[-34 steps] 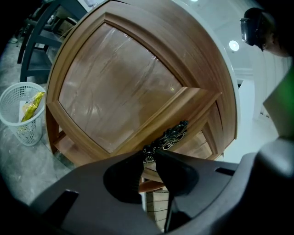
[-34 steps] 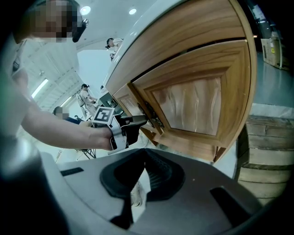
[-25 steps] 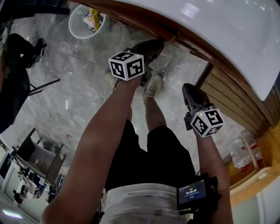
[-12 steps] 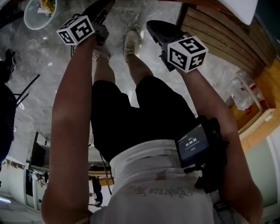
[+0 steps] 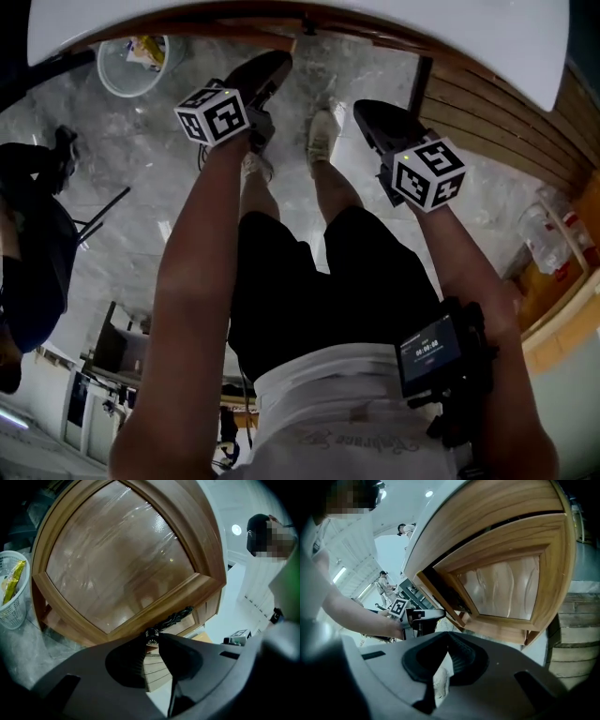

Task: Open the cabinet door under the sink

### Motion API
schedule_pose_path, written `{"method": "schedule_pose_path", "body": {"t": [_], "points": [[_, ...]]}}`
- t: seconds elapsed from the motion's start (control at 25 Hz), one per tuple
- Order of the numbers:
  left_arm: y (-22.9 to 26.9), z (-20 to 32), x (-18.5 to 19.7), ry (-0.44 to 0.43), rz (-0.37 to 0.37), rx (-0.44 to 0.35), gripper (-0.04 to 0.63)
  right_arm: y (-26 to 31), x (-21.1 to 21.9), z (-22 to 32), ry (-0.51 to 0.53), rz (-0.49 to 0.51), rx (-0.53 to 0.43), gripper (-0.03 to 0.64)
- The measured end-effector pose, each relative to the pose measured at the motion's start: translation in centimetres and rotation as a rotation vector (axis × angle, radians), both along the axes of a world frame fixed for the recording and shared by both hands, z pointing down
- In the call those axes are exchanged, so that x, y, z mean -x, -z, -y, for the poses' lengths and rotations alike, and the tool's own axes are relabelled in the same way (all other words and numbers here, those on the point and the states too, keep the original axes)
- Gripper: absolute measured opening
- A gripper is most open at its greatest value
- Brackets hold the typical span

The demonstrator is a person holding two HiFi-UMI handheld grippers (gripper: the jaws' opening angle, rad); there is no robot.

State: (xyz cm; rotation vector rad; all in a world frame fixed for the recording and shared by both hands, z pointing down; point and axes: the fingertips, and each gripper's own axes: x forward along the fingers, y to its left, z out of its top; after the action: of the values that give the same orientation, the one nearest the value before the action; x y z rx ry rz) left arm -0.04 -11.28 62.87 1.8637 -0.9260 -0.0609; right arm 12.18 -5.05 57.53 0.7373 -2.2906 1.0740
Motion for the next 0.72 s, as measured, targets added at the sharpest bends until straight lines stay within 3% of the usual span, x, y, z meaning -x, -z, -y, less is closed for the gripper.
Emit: {"method": "schedule_pose_path", "body": {"t": [0.72], "points": [[0.0,-1.7,2.8,-0.143,-0.033,0.027,0.089,-1.2,6.2,-0.4,-0.109,-0.003,0.000,0.014]]}}
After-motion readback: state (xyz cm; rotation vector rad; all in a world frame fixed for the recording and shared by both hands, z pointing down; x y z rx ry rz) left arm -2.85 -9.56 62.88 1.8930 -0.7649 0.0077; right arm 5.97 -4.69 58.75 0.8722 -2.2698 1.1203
